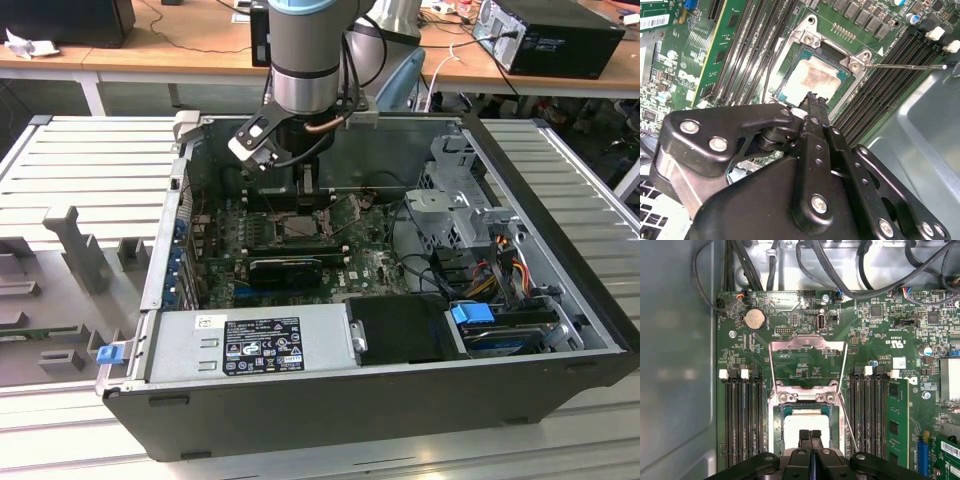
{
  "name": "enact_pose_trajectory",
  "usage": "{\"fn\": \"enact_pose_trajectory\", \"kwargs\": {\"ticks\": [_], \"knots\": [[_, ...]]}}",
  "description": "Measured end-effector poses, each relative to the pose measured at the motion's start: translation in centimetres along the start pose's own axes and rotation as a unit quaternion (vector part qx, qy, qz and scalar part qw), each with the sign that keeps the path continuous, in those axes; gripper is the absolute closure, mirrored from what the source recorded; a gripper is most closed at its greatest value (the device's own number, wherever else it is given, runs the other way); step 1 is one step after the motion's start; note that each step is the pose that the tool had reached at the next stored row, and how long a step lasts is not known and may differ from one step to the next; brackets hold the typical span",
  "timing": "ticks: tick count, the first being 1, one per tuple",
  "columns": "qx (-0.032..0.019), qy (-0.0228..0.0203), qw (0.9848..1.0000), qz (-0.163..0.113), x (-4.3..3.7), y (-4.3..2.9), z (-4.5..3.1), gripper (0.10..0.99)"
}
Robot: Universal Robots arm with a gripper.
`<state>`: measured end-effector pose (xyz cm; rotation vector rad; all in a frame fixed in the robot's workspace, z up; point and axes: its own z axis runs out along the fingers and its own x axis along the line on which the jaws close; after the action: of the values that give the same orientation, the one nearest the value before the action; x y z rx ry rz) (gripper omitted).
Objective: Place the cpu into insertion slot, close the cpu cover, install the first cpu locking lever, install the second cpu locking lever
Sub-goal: 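Close the cpu cover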
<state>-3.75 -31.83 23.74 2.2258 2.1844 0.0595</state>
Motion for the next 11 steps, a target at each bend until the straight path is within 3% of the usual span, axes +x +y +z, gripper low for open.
{"fn": "enact_pose_trajectory", "kwargs": {"ticks": [11], "knots": [[0.0000, 0.0000, 1.0000, 0.000, 0.01, 0.01, -0.28, 0.980]]}}
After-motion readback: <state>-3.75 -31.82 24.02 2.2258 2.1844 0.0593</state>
